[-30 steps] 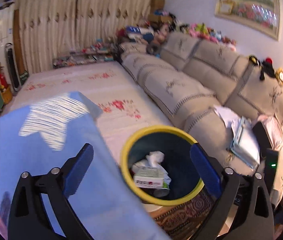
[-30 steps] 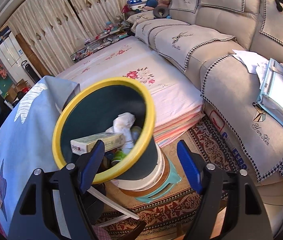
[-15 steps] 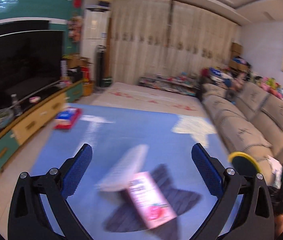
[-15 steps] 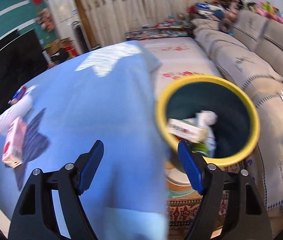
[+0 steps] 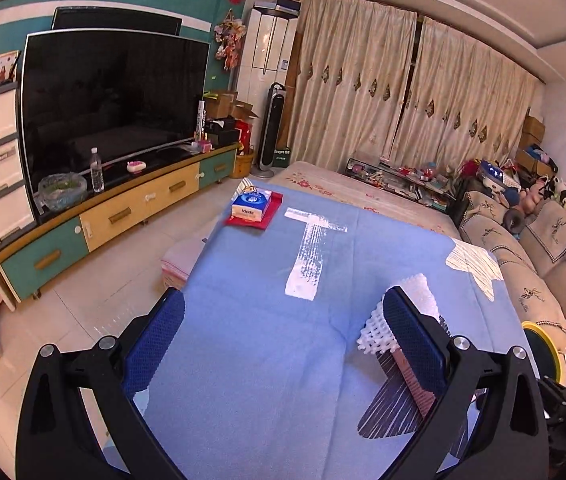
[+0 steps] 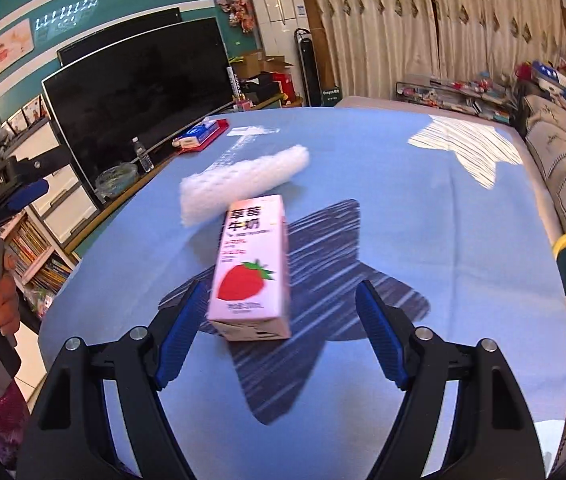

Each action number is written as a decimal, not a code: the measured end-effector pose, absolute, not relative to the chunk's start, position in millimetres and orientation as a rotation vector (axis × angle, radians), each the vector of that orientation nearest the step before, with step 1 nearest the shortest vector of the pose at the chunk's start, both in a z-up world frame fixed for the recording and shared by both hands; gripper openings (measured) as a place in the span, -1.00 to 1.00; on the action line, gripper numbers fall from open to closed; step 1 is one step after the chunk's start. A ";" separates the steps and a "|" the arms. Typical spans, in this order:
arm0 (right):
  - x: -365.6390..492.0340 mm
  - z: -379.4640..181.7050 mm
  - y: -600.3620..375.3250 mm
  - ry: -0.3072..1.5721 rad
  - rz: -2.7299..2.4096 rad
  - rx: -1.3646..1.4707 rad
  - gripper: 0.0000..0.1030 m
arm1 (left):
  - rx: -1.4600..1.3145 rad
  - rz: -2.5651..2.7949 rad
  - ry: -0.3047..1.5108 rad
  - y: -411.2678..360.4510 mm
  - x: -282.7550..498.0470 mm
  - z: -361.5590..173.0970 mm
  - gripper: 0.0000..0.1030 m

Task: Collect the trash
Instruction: 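Grasp the pink strawberry milk carton with the right gripper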

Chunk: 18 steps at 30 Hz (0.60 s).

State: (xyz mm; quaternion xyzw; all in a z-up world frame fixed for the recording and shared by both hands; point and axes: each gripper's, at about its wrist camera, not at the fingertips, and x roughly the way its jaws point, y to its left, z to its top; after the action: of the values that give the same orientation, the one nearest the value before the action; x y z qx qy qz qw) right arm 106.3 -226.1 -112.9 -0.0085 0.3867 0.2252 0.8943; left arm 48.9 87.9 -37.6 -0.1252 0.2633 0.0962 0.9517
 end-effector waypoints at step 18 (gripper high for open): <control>122.4 -151.1 -174.1 0.934 0.478 -0.054 -0.06 | -0.279 0.132 0.588 67.3 58.9 -59.2 0.90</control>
State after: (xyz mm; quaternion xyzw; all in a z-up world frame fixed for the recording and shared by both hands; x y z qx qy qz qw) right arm 122.4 -174.2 -151.1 -0.0258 0.4458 0.2284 0.8651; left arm 58.9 67.3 -59.2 -0.1370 0.2885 0.0648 0.9454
